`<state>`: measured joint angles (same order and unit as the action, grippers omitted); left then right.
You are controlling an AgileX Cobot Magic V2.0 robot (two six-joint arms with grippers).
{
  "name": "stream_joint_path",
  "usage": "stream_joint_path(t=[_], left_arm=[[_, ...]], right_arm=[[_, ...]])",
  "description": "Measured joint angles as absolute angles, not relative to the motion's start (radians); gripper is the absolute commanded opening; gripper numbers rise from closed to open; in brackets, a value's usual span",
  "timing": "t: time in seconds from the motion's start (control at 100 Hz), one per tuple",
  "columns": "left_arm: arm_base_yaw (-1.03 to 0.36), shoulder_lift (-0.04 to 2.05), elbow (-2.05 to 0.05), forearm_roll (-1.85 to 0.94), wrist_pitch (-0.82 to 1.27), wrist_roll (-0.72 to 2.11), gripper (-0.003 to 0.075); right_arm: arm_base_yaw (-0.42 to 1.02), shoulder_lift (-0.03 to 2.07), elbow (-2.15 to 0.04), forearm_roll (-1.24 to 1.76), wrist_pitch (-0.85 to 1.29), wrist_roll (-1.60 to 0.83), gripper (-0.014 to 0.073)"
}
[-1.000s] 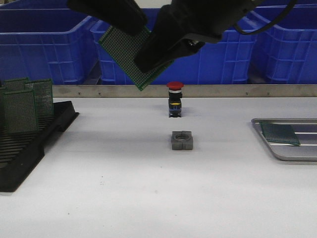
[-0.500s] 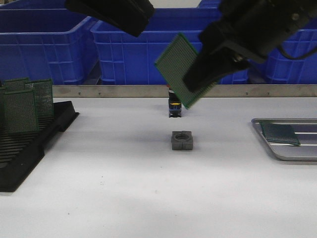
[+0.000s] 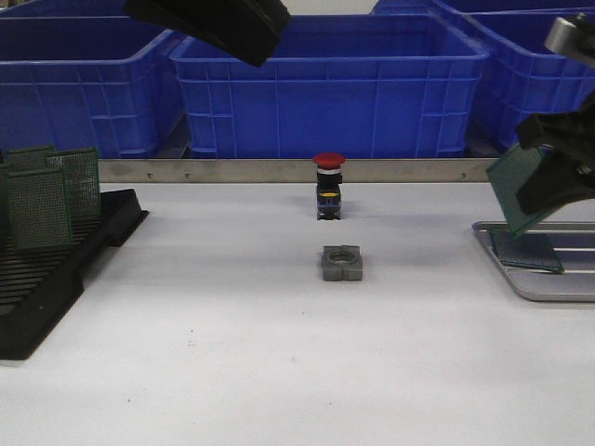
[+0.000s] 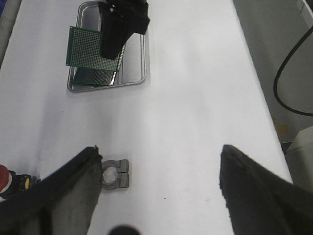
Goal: Place circuit board on tray
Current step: 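Lower the second board onto the first board in the tray, then open the right gripper and lift it away from the tray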
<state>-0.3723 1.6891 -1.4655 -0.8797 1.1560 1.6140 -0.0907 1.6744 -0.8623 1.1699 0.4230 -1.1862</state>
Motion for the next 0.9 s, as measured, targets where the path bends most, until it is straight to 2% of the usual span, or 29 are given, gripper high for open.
stream_joint_path(t=[0.07, 0.14, 0.29, 0.37, 0.6, 0.7, 0.77, 0.84, 0.9], left_arm=[[-0.372, 1.689, -1.466, -0.884, 1.156, 1.614, 0.0481], [-0.372, 1.689, -1.466, -0.886, 1.156, 1.614, 0.0481], [-0.372, 1.689, -1.466, -0.887, 1.156, 1.614, 0.0481], [-0.372, 1.689, -1.466, -0.887, 1.156, 1.614, 0.0481], [-0.372, 1.689, -1.466, -0.888, 1.156, 1.612, 0.0468], [-0.372, 1.689, -1.466, -0.888, 1.156, 1.612, 0.0417], [-0.372, 1.689, -1.466, -0.888, 1.156, 1.612, 0.0338], [-0.372, 1.689, -1.466, -0.888, 1.156, 1.602, 0.0211], [-0.372, 1.684, -1.466, -0.888, 1.156, 1.572, 0.0064]], right_arm=[[-0.124, 1.715, -0.867, 1.189, 0.414, -1.184, 0.0001], [-0.142, 1.75, -0.877, 1.193, 0.414, -1.184, 0.0135], [-0.156, 1.788, -0.902, 1.199, 0.412, -1.182, 0.0532], [-0.156, 1.787, -0.908, 1.199, 0.408, -1.182, 0.0613], [-0.159, 1.765, -0.91, 1.144, 0.409, -1.18, 0.0578], [-0.159, 1.728, -0.91, 1.119, 0.444, -1.18, 0.0543], [-0.159, 1.693, -0.91, 1.109, 0.463, -1.18, 0.0422], [-0.159, 1.651, -0.91, 1.104, 0.478, -1.18, 0.0226], [-0.159, 1.614, -0.91, 1.1, 0.495, -1.18, 0.002]])
